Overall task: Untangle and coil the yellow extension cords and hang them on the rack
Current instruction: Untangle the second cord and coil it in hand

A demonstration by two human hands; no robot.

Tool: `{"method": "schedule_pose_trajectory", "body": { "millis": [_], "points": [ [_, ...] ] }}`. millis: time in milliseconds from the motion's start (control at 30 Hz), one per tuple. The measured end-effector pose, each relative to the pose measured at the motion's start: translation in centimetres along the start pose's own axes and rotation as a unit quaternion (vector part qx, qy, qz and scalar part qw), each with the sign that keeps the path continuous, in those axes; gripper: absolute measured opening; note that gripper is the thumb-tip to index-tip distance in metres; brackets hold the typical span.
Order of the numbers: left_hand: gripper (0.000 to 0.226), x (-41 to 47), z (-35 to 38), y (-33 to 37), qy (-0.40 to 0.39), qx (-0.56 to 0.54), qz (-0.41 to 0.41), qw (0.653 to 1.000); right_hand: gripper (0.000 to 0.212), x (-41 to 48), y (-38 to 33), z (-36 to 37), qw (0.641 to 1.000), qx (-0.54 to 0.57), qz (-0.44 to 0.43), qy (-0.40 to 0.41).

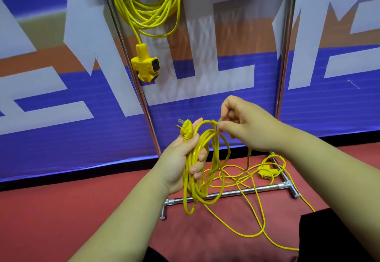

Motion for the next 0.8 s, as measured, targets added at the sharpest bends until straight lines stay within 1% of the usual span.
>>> {"method": "schedule_pose_trajectory", "body": {
  "millis": [67, 167, 267, 333, 400, 533, 667, 700, 733, 800],
  "points": [
    [0.042, 0.2, 0.0, -0.3, 0.003, 0.010, -0.001, 1.000, 0.023, -0.1, -0.2, 0.2, 1.000, 0.004, -0.009, -0.004],
    [0.049, 0.6, 0.2, -0.6, 0.006, 0.013, 0.009, 1.000, 0.022, -0.3, -0.7, 0.8, 0.999, 0.009, -0.021, -0.026],
    [0.053, 0.8, 0.6, -0.3, 0.004, 0.021, 0.040, 0.999, 0.023, -0.7, -1.2, 1.6, 0.998, -0.005, -0.034, -0.060],
    [0.048, 1.0, 0.6, -0.2, 0.018, 0.034, 0.050, 0.998, 0.024, -0.8, -1.4, 1.6, 0.997, -0.024, -0.035, -0.059],
    [0.042, 1.2, 0.3, 0.0, 0.041, 0.041, 0.055, 0.997, 0.025, -0.9, -1.4, 1.3, 0.998, -0.019, -0.027, -0.052],
    [0.032, 1.2, 0.3, 0.6, 0.076, 0.053, 0.094, 0.991, 0.028, -1.2, -1.3, 2.4, 0.996, 0.042, -0.007, -0.084],
    [0.017, 0.8, -1.2, 2.8, 0.139, 0.003, 0.165, 0.977, 0.025, -1.4, -1.1, 3.7, 0.979, 0.179, 0.019, -0.095],
    [0.010, 0.6, -2.1, 3.4, 0.166, -0.012, 0.188, 0.968, 0.024, -1.5, -1.1, 4.2, 0.976, 0.192, 0.023, -0.101],
    [0.008, 0.2, -3.2, 4.0, 0.199, -0.019, 0.209, 0.957, 0.022, -1.8, -1.1, 4.9, 0.974, 0.194, 0.029, -0.117],
    [0.019, -0.7, -5.9, 5.0, 0.276, -0.012, 0.232, 0.933, 0.020, -2.7, -0.2, 7.1, 0.965, 0.187, 0.052, -0.175]
  ]
}}
Point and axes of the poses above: each hand's wrist, its own x-axis towards the middle knuckle, its own z-axis out of the palm, y = z × x, the point moved 9 cm from there along x, towards the middle knuckle, and after that the axes turned 6 degrees about -z, right-handed, at the moved point
